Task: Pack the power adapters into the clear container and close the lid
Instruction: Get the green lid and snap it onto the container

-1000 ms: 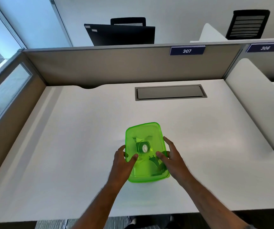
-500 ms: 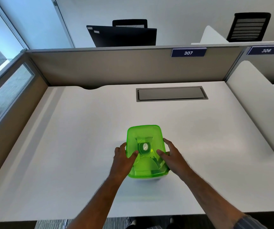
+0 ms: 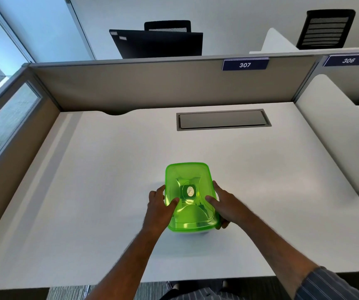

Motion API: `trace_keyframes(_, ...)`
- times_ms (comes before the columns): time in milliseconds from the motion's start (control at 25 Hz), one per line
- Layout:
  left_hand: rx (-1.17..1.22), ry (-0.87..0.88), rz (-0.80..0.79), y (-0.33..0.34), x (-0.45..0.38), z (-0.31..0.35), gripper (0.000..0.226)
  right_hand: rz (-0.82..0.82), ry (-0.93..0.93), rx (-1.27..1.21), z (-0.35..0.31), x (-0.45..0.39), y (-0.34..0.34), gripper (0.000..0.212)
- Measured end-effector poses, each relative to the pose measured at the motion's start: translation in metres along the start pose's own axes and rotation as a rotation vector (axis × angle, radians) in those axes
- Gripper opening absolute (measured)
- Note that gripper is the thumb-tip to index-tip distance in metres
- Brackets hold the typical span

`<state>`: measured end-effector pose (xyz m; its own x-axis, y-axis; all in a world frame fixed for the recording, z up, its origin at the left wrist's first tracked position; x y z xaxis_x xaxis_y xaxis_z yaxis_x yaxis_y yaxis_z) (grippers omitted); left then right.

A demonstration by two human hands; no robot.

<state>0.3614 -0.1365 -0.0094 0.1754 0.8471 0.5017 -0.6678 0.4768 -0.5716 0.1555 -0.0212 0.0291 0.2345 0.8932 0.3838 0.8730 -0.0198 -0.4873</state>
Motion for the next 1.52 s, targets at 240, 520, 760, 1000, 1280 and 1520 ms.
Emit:
trace_keyframes(240, 0.004, 0.003, 0.022, 0.001, 0.0, 0.0, 0.063, -0.098, 0.006, 0.183, 0.005, -0.004, 0.0, 0.067)
trace_keyframes(520, 0.031, 0.003, 0.02, 0.003, 0.001, -0.004, 0.064, -0.055, 0.01, -0.057, 0.021, 0.017, 0.009, 0.045)
trace_keyframes(760, 0.069, -0.001, 0.01, 0.005, 0.005, -0.006, 0.064, -0.058, 0.019, -0.071, 0.047, 0.03, 0.024, 0.064)
trace_keyframes(1000, 0.086, -0.003, 0.002, 0.005, 0.009, -0.006, 0.063, -0.008, 0.033, -0.275, 0.06, 0.03, 0.033, 0.05)
trace_keyframes(1280, 0.163, 0.038, -0.025, 0.005, 0.01, -0.015, 0.061, 0.017, 0.035, -0.281, 0.064, 0.028, 0.033, 0.051)
trace_keyframes(1520, 0.129, -0.046, -0.187, -0.005, 0.006, -0.052, 0.045, 0.006, 0.05, -0.281, 0.062, 0.026, 0.03, 0.051)
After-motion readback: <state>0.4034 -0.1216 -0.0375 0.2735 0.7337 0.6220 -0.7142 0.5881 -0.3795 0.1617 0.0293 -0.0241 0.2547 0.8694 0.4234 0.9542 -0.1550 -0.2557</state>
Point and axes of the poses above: each hand's wrist, its own x-axis away from the middle knuckle, its own y-axis out of the palm, z = x × y, the point moved 1 cm from there along -x, towards the middle knuckle, and after that the axes turned 15 degrees about -y, right-handed, at the moved point
